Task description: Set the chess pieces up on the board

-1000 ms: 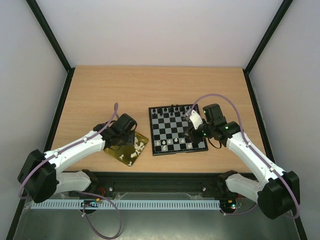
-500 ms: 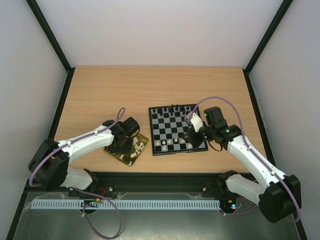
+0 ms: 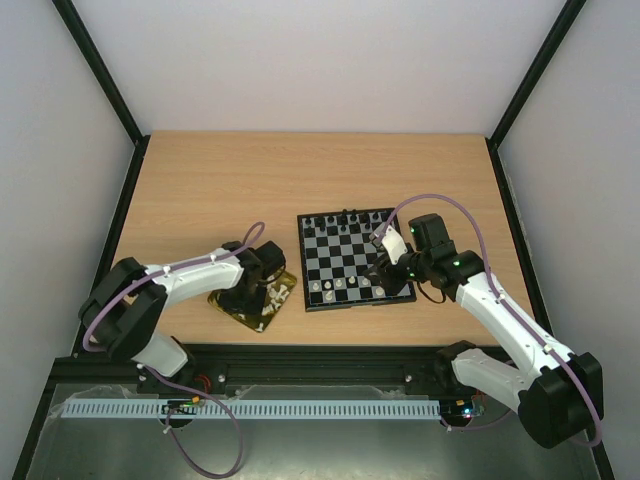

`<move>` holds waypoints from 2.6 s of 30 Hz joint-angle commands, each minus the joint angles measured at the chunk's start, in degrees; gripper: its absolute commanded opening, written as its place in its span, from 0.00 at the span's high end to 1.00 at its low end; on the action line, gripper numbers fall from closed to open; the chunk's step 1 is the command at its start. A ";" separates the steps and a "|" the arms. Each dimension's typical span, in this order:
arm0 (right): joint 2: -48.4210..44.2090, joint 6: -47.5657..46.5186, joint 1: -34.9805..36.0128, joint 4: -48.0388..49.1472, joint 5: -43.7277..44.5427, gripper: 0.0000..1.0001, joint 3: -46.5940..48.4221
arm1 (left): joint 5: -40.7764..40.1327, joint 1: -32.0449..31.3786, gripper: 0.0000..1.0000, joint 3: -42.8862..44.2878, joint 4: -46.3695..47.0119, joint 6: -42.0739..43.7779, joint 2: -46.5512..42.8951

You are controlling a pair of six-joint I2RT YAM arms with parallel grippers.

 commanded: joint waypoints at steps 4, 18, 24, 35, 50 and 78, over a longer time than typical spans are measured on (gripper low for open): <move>-0.10 -0.35 -0.06 -0.25 -1.21 0.57 -0.86 | 0.74 -0.82 0.77 0.35 0.71 1.23 3.53; 0.33 -0.46 -0.10 -0.32 -1.08 0.57 -1.06 | 2.52 -1.05 0.90 3.61 6.66 3.82 8.08; 0.62 -0.55 -0.06 -0.30 -0.86 0.57 -1.11 | 2.31 -1.00 0.88 5.27 7.27 4.42 10.38; 1.17 -0.64 -0.06 -0.16 -0.90 0.57 -1.15 | 2.75 -1.27 0.80 1.35 5.84 2.88 4.90; 1.39 -0.64 -0.06 -0.32 -1.04 0.57 -1.15 | 3.76 -2.78 0.78 -0.15 6.26 2.93 5.36; 3.36 3.39 -0.06 -2.79 -2.85 0.58 5.32 | -4.59 -8.61 0.90 2.94 5.41 3.96 -4.40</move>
